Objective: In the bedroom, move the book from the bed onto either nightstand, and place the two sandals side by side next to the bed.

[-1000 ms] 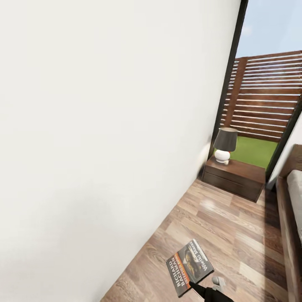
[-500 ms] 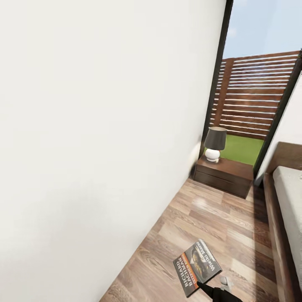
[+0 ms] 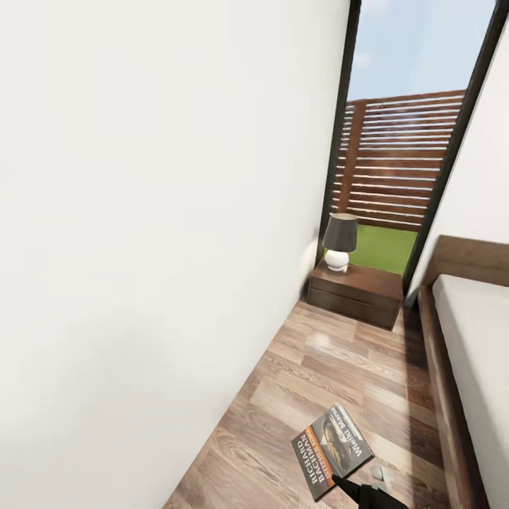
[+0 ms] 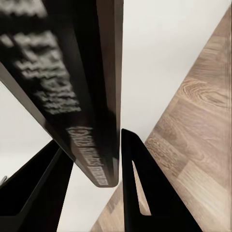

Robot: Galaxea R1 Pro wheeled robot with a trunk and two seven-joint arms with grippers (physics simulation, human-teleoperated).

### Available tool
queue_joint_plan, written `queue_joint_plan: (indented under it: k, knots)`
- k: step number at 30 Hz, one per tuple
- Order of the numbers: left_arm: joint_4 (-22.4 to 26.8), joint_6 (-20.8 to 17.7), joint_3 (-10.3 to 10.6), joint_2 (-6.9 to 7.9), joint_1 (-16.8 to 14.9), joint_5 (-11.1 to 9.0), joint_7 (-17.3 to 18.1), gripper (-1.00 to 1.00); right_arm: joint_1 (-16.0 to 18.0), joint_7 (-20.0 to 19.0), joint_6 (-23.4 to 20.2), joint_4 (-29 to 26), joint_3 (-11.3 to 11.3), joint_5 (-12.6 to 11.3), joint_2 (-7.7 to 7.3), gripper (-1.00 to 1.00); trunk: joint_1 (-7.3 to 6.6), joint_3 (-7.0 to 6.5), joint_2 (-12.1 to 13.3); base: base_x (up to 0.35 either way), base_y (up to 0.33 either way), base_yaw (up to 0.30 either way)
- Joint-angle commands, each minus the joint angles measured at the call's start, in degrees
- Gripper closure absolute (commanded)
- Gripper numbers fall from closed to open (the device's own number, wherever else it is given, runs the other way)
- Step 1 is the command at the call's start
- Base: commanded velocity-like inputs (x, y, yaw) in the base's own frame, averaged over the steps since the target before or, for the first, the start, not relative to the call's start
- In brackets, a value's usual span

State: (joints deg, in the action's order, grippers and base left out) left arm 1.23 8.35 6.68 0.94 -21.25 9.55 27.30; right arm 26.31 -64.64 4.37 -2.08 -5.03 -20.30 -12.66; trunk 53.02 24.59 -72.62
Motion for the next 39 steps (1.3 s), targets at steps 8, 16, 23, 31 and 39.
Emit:
queue_joint_plan:
  k: [8, 16, 23, 31, 39]
  knots:
    - [0.0, 0.6, 0.4, 0.02, 0.0, 0.3, -0.1, -1.0, 0.1, -0.1, 0.5, 0.1, -0.6, 0.5, 0.0, 1.0, 0.0, 0.06, 0.0, 0.002, -0.001, -0.279]
    - [0.0, 0.6, 0.3, 0.02, 0.0, 0.3, -0.1, -1.0, 0.1, -0.1, 0.6, 0.1, -0.6, 0.5, 0.0, 1.0, 0.0, 0.06, 0.0, 0.0, 0.0, -0.275]
    - [0.0, 0.6, 0.3, 0.02, 0.0, 0.3, -0.1, -1.0, 0.1, 0.0, 0.6, 0.1, -0.6, 0.5, 0.0, 1.0, 0.0, 0.06, 0.0, 0.0, 0.0, -0.26]
    - [0.0, 0.6, 0.3, 0.02, 0.0, 0.3, -0.1, -1.0, 0.1, 0.0, 0.6, 0.1, -0.6, 0.5, 0.0, 1.0, 0.0, 0.06, 0.0, 0.0, 0.0, -0.256]
    - [0.1, 0.6, 0.3, 0.02, 0.0, 0.3, -0.1, -1.0, 0.1, 0.0, 0.6, 0.1, -0.6, 0.5, 0.0, 1.0, 0.0, 0.06, 0.0, 0.036, 0.0, -0.245]
